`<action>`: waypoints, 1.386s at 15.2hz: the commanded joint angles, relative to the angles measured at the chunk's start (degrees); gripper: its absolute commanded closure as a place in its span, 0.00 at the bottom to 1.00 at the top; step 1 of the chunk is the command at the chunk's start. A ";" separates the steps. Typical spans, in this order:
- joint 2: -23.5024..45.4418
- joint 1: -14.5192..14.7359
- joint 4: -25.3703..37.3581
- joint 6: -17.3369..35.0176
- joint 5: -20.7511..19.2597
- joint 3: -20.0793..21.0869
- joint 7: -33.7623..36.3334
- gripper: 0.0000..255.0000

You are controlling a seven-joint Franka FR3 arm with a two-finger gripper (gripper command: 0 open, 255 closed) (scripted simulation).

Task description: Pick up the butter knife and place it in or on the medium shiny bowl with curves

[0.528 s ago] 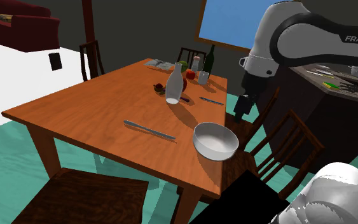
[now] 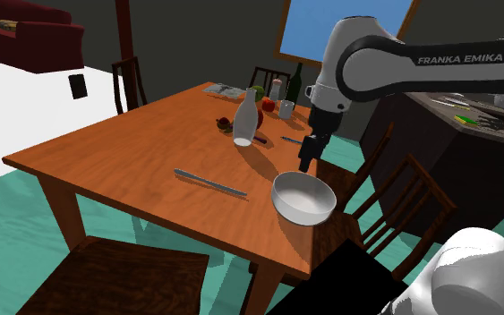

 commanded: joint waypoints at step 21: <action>45.48 5.86 32.09 17.12 -2.87 5.62 -4.01 0.00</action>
